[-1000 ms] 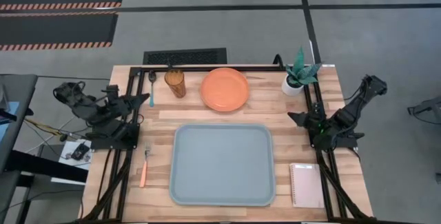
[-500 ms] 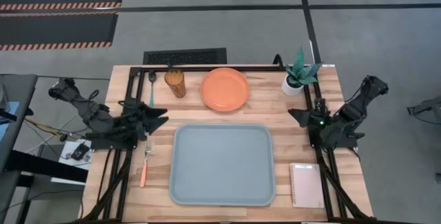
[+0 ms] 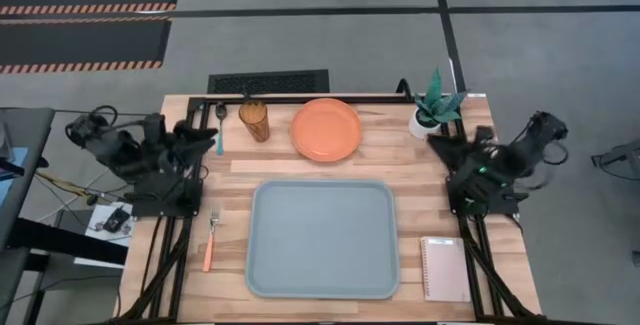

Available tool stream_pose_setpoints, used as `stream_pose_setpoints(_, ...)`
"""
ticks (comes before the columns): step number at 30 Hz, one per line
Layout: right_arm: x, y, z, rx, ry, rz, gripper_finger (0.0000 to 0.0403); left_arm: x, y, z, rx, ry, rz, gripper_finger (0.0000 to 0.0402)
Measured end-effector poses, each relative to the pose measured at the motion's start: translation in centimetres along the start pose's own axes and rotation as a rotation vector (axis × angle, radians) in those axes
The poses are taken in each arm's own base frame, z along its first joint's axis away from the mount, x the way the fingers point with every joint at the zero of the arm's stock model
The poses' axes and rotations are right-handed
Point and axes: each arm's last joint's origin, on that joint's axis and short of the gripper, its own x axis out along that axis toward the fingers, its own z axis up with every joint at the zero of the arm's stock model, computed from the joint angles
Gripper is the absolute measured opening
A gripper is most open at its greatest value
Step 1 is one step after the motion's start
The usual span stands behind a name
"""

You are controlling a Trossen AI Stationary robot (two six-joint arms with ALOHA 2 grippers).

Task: Pick and place plate/cup/fork/spoon on tray
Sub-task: Put the brown cup on the top left of the gray tray

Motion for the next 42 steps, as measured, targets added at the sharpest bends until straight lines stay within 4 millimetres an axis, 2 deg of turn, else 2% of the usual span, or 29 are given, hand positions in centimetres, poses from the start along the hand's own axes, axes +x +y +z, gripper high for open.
stream_pose_setpoints(5, 0.3, 1.9, 4.1, -0.189, -0.052, -0.018, 0.0244, 0.2, 0.6, -0.8, 0.001, 0.040, 0.065, 0.0271)
stream_pose_setpoints(11, -0.2, 2.9, 8.8, -0.224, -0.006, 0.002, 0.0268, 0.9, 1.9, -2.0, -0.018, 0.016, 0.285, 0.0285)
stream_pose_setpoints(15, -0.4, 3.1, 10.5, -0.217, 0.019, 0.014, 0.0272, 1.3, 2.5, -2.0, -0.048, -0.016, 0.359, 0.0285)
stream_pose_setpoints(18, -0.3, 3.3, 10.4, -0.255, 0.033, -0.036, 0.0272, 1.9, 2.9, -1.9, -0.096, -0.006, 0.372, 0.0286)
stream_pose_setpoints(21, 0.0, 4.1, 9.6, -0.292, 0.054, -0.027, 0.0272, 3.0, 2.4, -1.9, -0.162, 0.144, 0.266, 0.0286)
stream_pose_setpoints(25, 0.3, 5.1, 8.5, -0.340, 0.073, -0.013, 0.0272, 4.7, 1.8, -1.7, -0.097, 0.340, 0.139, 0.0286)
stream_pose_setpoints(29, 0.6, 6.0, 8.2, -0.313, 0.065, 0.014, 0.0272, 7.0, 1.4, 0.2, -0.010, 0.394, 0.103, 0.0286)
stream_pose_setpoints(32, 0.8, 6.6, 8.0, -0.321, 0.055, 0.016, 0.0272, 7.8, 2.3, 2.0, 0.067, 0.407, 0.288, 0.0286)
stream_pose_setpoints(36, 0.9, 6.9, 7.8, -0.324, 0.046, -0.012, 0.0272, 7.4, 3.5, 4.8, 0.130, 0.395, 0.588, 0.0286)
stream_pose_setpoints(39, 1.0, 6.9, 7.7, -0.331, 0.043, -0.052, 0.0272, 7.9, 4.7, 6.1, 0.120, 0.432, 0.637, 0.0286)
stream_pose_setpoints(42, 1.0, 6.9, 7.6, -0.344, 0.044, -0.068, 0.0272, 9.1, 6.4, 6.4, 0.078, 0.496, 0.640, 0.0286)
